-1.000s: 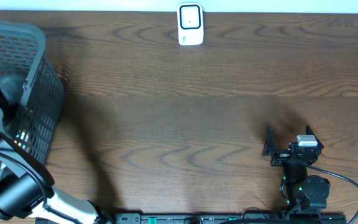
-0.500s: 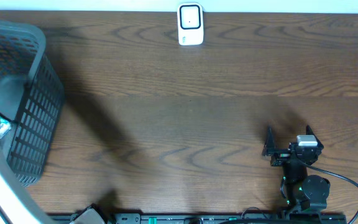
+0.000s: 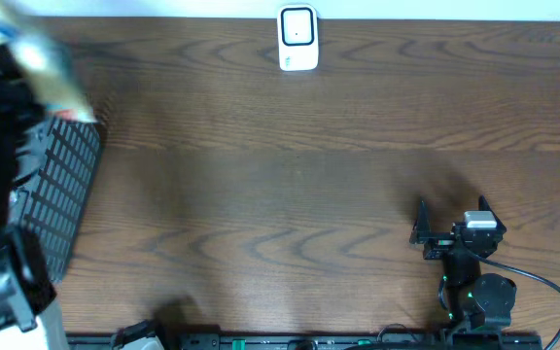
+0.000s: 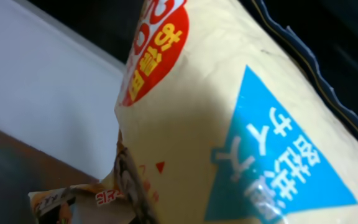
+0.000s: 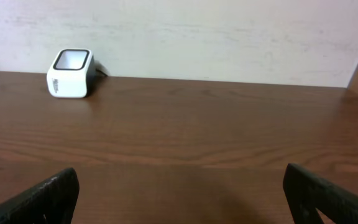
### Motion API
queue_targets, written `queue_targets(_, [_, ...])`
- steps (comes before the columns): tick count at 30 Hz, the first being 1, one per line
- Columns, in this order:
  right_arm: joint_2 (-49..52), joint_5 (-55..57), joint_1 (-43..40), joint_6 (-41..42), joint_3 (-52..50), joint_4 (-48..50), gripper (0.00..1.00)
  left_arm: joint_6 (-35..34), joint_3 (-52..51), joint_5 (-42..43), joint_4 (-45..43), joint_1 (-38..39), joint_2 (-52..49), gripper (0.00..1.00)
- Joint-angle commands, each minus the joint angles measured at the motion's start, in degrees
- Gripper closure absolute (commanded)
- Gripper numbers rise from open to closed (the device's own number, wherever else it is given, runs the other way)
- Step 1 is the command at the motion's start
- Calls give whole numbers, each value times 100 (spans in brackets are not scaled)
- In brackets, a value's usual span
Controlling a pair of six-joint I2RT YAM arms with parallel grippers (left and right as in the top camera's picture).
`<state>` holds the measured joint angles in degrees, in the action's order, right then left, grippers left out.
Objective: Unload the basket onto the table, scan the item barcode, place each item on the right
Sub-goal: 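Lift the yellow snack bag and hold it up to the white scanner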
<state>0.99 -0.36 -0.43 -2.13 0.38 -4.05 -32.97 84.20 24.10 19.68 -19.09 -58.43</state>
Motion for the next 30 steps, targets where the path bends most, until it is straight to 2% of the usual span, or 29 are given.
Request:
queue_targets(1, [-22,22,63,-50,-7,-26,1,-20,39,535,120,1154,-396,93])
queue_targets(3, [-22,22,63,-50,-7,-26,1,372,39,527,282,1788,-693,93])
queue_targets(4, [-22,22,63,-50,-7,-26,1,697,39,525,450,2387,-1080,93])
queue_targets(6, [-22,22,63,-50,-7,-26,1,776,39,483,553,2835,-1471,93])
queue_targets(10, [-22,20,63,-50,-7,-26,1,741,39,275,568,3604,-2380,93])
queue_targets(17, [-22,20,63,-50,-7,-26,1,739,39,-638,505,4581,-3917,92])
queue_targets(23, [-22,22,63,-50,-7,-26,1,2,39,-612,223,5088,-4712,92])
queue_targets(24, [-22,22,63,-50,-7,-26,1,-68,39,-579,153,5160,-4750,83])
queue_targets(25, [-22,22,63,-50,-7,-26,1,-76,39,-518,48,5224,-4763,66])
queue_targets(26, [-22,22,63,-50,-7,-26,1,-76,39,-479,-44,5274,-4763,54])
queue_targets(28, [-22,22,63,-50,-7,-26,1,-76,42,-256,-310,5364,-4728,42])
queue_targets(30, [-22,20,63,-50,-7,-26,1,-76,42,140,-643,5394,-4649,36])
